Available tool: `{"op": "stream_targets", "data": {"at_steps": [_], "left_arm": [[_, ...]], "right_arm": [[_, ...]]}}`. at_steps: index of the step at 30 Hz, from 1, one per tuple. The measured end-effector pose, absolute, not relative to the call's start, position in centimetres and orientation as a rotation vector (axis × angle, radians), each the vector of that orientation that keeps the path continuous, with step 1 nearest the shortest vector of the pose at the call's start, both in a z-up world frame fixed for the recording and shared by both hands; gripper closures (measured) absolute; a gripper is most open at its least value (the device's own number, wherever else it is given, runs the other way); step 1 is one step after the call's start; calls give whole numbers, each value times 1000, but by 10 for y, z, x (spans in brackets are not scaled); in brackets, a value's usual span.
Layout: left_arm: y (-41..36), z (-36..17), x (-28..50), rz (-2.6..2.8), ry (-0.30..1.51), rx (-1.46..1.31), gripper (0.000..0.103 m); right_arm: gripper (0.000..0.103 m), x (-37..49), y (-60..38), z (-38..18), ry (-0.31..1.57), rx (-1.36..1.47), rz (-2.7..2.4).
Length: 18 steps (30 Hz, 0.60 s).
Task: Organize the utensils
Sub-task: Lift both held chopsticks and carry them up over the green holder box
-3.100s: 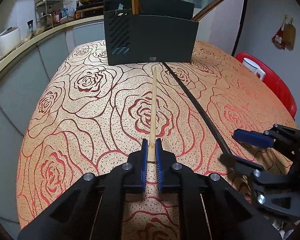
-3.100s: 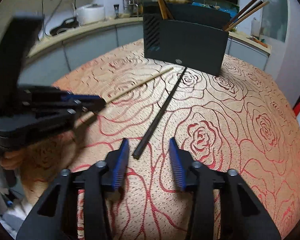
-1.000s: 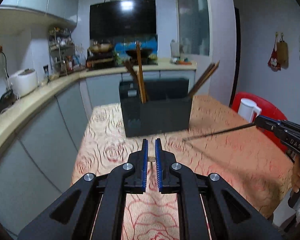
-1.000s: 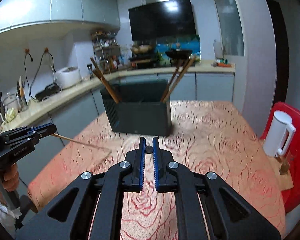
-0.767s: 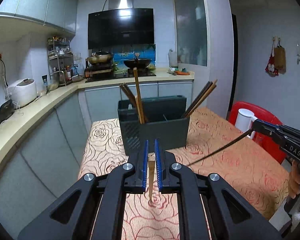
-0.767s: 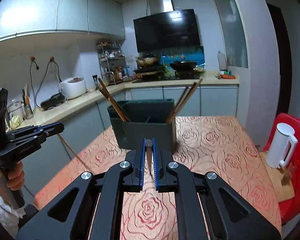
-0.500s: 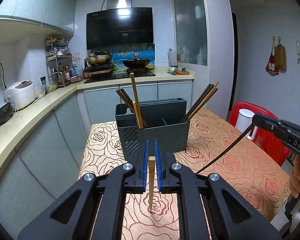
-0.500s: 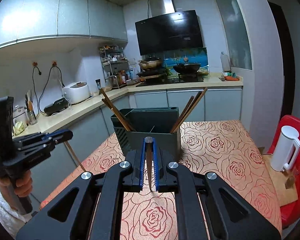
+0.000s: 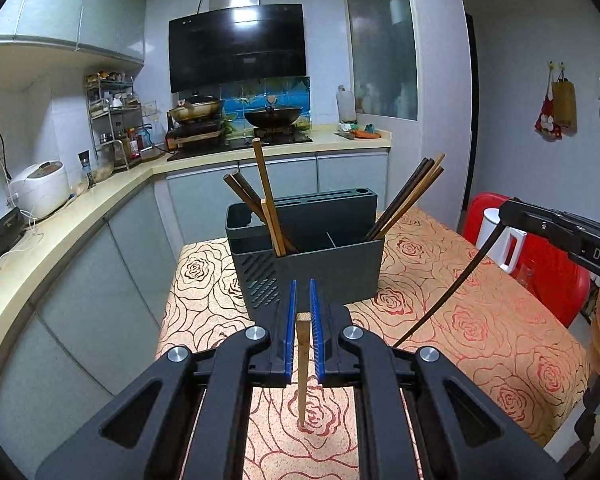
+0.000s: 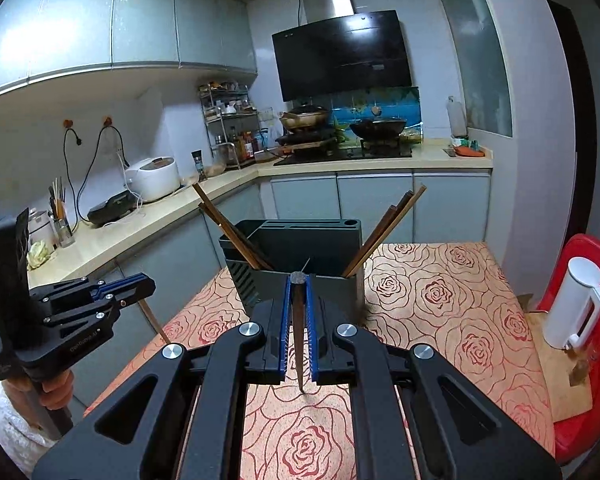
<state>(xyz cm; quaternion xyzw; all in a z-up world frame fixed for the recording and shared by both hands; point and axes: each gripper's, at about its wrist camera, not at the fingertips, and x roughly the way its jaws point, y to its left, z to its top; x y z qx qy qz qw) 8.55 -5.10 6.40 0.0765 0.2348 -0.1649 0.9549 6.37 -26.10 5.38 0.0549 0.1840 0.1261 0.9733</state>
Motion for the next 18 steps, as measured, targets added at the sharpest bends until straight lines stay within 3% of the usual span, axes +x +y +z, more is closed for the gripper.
{"op": "stream_targets", "data": {"at_steps": [18], "left_arm": [[-54,88,109,-348,473,161,96]], "right_arm": [[95,81,-267,71,353,85,231]]}}
